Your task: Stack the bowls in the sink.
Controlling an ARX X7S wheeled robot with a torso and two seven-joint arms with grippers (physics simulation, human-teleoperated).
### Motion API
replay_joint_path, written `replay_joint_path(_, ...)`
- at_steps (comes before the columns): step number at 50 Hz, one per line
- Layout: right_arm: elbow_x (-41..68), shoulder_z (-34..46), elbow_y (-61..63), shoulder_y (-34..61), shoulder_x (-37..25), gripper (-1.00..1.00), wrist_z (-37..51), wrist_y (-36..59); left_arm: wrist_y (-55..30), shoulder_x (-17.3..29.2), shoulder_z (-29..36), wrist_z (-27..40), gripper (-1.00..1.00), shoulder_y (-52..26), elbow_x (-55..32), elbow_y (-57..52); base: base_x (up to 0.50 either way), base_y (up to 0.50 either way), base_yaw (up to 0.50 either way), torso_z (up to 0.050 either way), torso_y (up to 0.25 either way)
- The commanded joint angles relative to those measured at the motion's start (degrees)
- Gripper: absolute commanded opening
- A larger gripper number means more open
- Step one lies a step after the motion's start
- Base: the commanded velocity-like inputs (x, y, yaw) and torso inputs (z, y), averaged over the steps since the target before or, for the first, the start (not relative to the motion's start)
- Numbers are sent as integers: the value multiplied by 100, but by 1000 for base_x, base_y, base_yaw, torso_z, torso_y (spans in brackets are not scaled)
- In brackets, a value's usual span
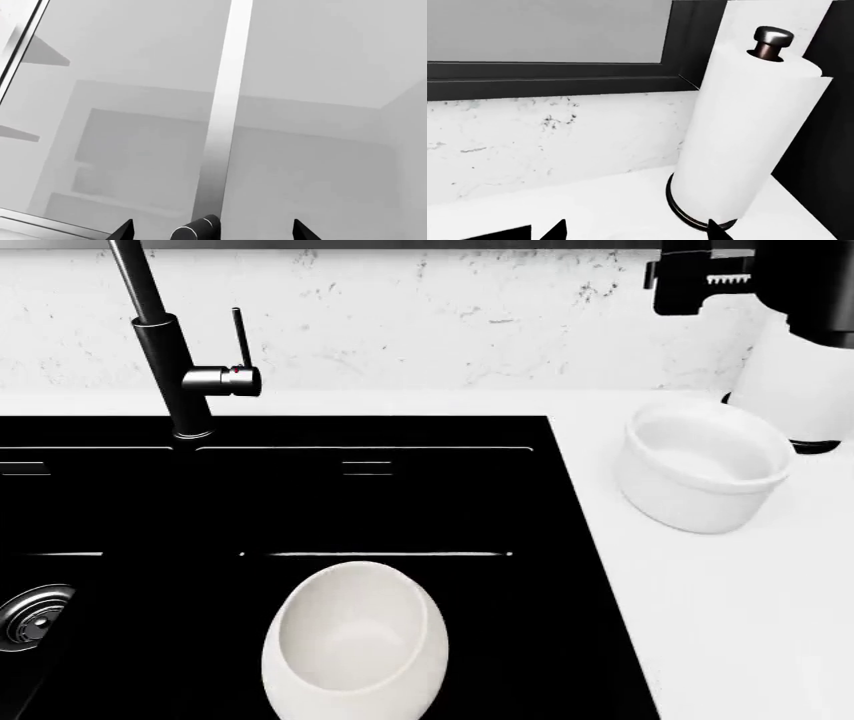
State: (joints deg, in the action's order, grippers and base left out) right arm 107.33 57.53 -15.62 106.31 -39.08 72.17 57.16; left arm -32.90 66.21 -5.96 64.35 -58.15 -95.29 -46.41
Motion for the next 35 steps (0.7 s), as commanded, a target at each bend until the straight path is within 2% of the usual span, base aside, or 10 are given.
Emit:
replay_joint_path(1, 713, -116, -263, -256, -189, 100, 724, -180, -6, -1, -25, -10, 100, 19, 2, 21, 0, 0, 0, 0, 0)
replay_joint_path(3, 833, -165, -253, -349, -249, 100, 798, -273, -6, 8, -33, -10, 100, 14, -11, 19, 0, 0, 0, 0, 0)
replay_joint_path(4, 1295, -306, -36, -704, -623, 100, 1305, -615, -10, -4, 1, 28, 100, -21, -30, 1, 0, 0, 0, 0, 0)
replay_joint_path(5, 1319, -297, 17, -720, -658, 100, 1334, -603, -11, -6, 3, 25, 100, -26, -27, 2, 0, 0, 0, 0, 0)
replay_joint_path(12, 1376, -258, 75, -829, -707, 100, 1324, -646, -2, -16, -63, 8, 100, 81, 3, -6, 0, 0, 0, 0, 0)
replay_joint_path(18, 1470, -460, 272, -1234, -916, 100, 1272, -1196, -26, -40, -10, -17, 100, 28, 36, 24, 0, 0, 0, 0, 0)
replay_joint_path(35, 1664, -377, 505, -1473, -1199, 100, 1509, -1440, -42, -76, 19, -5, 100, 17, 38, 5, 0, 0, 0, 0, 0)
